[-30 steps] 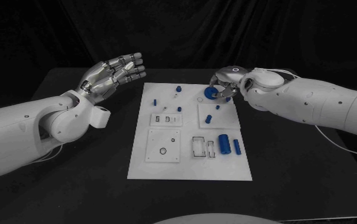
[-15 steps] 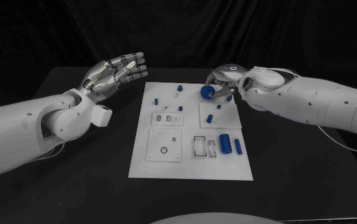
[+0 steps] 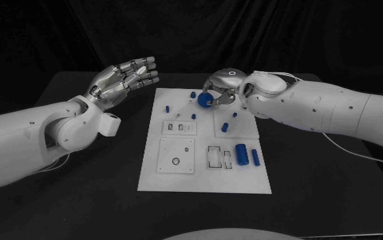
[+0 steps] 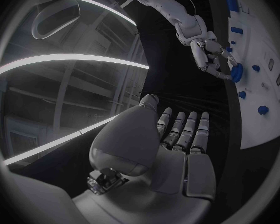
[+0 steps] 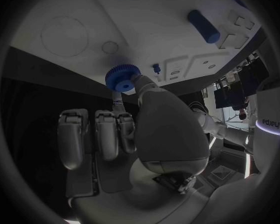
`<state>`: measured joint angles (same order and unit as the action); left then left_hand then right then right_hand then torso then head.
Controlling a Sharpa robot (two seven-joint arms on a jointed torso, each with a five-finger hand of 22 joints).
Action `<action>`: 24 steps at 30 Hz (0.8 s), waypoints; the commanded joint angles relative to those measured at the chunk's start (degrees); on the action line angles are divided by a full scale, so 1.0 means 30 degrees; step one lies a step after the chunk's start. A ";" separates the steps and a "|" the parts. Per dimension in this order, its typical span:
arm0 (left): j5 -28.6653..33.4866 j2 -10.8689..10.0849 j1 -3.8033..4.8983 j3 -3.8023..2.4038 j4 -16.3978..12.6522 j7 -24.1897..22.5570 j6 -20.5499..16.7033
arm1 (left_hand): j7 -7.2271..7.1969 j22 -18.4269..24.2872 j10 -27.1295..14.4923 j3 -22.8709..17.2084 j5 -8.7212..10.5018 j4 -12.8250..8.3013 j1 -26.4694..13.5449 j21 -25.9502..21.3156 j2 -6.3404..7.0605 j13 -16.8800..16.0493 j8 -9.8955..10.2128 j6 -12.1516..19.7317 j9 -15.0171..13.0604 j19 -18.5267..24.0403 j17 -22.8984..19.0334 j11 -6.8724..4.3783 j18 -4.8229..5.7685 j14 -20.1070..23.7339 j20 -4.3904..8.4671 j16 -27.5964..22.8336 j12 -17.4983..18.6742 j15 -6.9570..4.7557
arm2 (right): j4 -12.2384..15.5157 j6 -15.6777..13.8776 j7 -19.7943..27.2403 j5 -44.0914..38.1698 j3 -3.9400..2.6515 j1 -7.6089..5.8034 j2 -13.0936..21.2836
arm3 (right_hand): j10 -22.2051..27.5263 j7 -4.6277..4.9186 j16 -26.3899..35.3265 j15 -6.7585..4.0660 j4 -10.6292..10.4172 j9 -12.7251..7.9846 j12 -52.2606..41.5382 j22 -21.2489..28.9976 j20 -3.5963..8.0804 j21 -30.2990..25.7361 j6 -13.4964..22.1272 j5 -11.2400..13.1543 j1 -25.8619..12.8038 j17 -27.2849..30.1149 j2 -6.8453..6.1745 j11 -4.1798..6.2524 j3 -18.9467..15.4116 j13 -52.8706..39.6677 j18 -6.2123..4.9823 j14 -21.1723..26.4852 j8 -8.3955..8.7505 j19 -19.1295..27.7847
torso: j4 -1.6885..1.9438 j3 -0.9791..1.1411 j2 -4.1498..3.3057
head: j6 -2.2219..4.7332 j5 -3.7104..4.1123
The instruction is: Assemble the parts on the task board
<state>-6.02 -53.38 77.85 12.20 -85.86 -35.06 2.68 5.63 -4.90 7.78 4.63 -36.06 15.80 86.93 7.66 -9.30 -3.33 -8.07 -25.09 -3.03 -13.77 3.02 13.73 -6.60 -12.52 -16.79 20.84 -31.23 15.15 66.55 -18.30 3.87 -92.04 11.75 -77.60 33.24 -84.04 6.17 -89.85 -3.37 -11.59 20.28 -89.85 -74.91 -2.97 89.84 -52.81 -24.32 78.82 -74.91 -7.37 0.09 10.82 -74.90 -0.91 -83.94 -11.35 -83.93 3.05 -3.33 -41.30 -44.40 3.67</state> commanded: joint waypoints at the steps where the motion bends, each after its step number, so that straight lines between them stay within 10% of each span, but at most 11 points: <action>1: 0.0053 0.0093 0.0016 -0.0020 -0.0030 -0.0133 0.0130 | 0.0075 0.0023 -0.0022 -0.0140 -0.0061 0.0016 0.0193 0.0063 -0.0013 -0.0012 -0.0067 -0.0057 -0.0018 0.0027 0.0015 0.0115 0.0333 -0.0066 0.0028 0.0020 -0.0066 -0.0053 | -0.0170 -0.0343 0.0361 -0.0112 -0.0010 -0.0054 -0.0365 | -0.1987 -0.0375 -0.0048 -0.0047 0.0015 0.0615 -0.0049 -0.5029 0.0051 0.0052 -0.0426 0.0046 -0.0142 -0.5031 -0.0011 -0.0001 0.0012 -0.5032 0.0302 -0.2021 0.0142 -0.2023 | 0.0041 0.0014 -0.0009 | 0.0040 0.0066; 24: 0.0054 -0.0123 0.0019 -0.0022 -0.0156 0.0198 0.0057 | 0.0103 0.0022 0.0016 -0.0184 -0.0143 -0.0045 0.0277 0.0086 0.0107 -0.0024 -0.0133 -0.0212 -0.0038 -0.0010 0.0023 0.0088 0.0331 -0.0105 0.0034 0.0109 -0.0177 -0.0078 | -0.2462 0.1011 0.0660 -0.0112 -0.0014 -0.0014 -0.2901 | -0.1987 -0.0195 -0.0048 0.0093 0.0105 0.0391 -0.0049 -0.5029 -0.0079 0.0052 0.0186 0.0297 -0.0218 -0.5031 -0.0003 -0.0156 0.0122 -0.5032 0.0302 -0.2021 0.0700 -0.2023 | 0.0096 0.0006 -0.0019 | 0.0003 0.0287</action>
<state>-6.03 -53.92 77.85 12.20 -86.27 -34.14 2.62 5.84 -4.91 7.78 4.47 -36.26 15.64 87.23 7.66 -9.00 -3.33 -8.07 -25.30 -3.08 -13.77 3.02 13.72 -6.60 -12.52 -16.79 20.84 -31.49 15.15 59.41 -16.98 5.67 -92.06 11.75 -77.63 24.66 -84.04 5.71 -89.85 -3.37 -11.28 20.87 -89.85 -74.95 -2.97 89.84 -52.43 -23.63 78.83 -74.90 -7.40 0.09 11.00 -74.94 -0.91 -83.94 -9.27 -83.93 3.38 -3.38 -41.32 -44.46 4.46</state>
